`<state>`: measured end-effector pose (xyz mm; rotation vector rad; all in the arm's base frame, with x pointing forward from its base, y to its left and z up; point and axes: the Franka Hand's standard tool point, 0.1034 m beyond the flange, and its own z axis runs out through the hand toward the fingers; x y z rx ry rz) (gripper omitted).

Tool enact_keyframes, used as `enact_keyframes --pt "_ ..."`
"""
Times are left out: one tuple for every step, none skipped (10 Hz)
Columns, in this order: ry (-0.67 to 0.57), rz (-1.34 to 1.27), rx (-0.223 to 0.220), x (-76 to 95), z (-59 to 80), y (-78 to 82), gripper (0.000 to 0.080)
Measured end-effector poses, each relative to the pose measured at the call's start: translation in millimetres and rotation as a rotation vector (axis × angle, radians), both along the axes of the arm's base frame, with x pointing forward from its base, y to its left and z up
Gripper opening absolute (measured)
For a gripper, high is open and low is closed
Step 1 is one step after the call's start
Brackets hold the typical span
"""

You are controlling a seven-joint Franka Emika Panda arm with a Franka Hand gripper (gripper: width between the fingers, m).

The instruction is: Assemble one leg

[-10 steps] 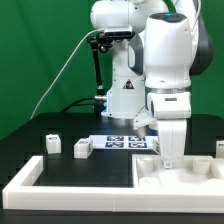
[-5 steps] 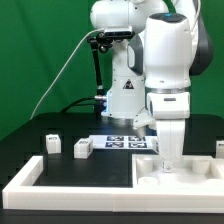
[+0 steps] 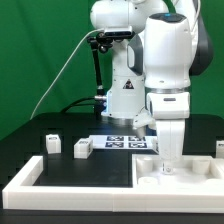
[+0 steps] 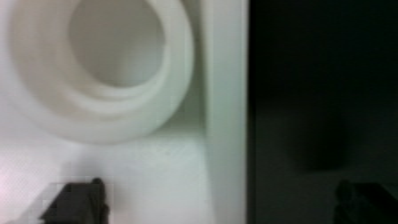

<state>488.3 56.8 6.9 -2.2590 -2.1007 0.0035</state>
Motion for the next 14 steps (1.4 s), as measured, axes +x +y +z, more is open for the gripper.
enact_keyframes --pt "-0.002 -0.021 -0.001 0.5 2.1 1.5 0.0649" --pt "-0.016 -0.051 -0.004 1.2 12.6 6.3 0.0649" --pt "-0.029 -0.083 -0.009 -0.6 24.1 12.0 0.0649" --pt "-0.044 -0.120 -0.012 -1.6 36.1 17.2 0.0649" --pt "-0.057 -0.162 -0.014 -2.8 46.8 20.6 0.0649" --pt "-0.063 -0.224 -0.014 -5.0 53.1 26.4 0.0649" --pt "-0.065 -0.247 -0.014 -5.4 54.5 29.5 0.0649" --pt "-0.062 -0.256 -0.014 -5.7 53.1 28.0 0.0649" --pt "-0.060 -0.289 -0.014 -5.6 53.1 28.0 0.0649" --pt "-0.055 -0.393 -0.013 -5.8 53.1 29.0 0.0649" --pt "-0.053 -0.453 -0.012 -5.9 53.0 29.1 0.0649" --pt "-0.047 -0.555 -0.009 -6.0 53.1 30.1 0.0649" --pt "-0.051 -0.669 -0.002 -9.8 52.3 33.3 0.0649" --pt "-0.034 -0.863 0.002 -18.6 50.1 42.4 0.0649"
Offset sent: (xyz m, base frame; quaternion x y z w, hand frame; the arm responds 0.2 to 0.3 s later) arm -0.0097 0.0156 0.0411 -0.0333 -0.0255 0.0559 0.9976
